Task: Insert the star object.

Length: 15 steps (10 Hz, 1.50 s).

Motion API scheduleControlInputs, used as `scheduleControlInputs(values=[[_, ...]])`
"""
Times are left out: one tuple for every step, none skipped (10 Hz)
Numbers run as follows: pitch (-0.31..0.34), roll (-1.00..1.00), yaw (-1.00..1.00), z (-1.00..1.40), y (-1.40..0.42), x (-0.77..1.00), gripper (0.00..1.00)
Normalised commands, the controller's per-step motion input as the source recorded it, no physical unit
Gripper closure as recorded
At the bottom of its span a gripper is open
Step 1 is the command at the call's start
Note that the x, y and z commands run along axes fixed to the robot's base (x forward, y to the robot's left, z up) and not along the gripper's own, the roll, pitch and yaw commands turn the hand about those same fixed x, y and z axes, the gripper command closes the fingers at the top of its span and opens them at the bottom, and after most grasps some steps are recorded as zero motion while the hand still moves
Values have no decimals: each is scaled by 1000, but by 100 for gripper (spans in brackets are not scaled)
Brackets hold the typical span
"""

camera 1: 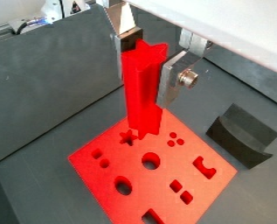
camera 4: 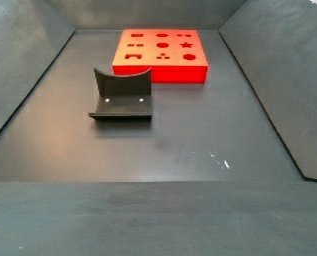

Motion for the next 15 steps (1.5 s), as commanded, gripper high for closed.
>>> scheduleControlInputs(values=[[-59,-49,0,-200,0,0,100],[-66,17,-49,-480,0,60,100],[-99,4,-57,-809,0,91,100],[-127,60,-29,-963,-3,83,100],[-141,37,-31,-957,-20,57,100],[-119,23,-71,-963,0,57,100],[-1,-1,-380,-877,129,71,100],[-4,-121,-769,-703,137,0,100],[-4,-79,-909,-614,26,-9,100],[-33,-81,-906,-560,3,-60,100],[-26,-30,-871,-546,71,-183,100],[-53,-4,-546,-266,271,-714,100],[-97,-21,-306,0,349,-800,100],[-121,0,-211,0,349,-829,100],[-111,0,-186,0,286,-766,100]])
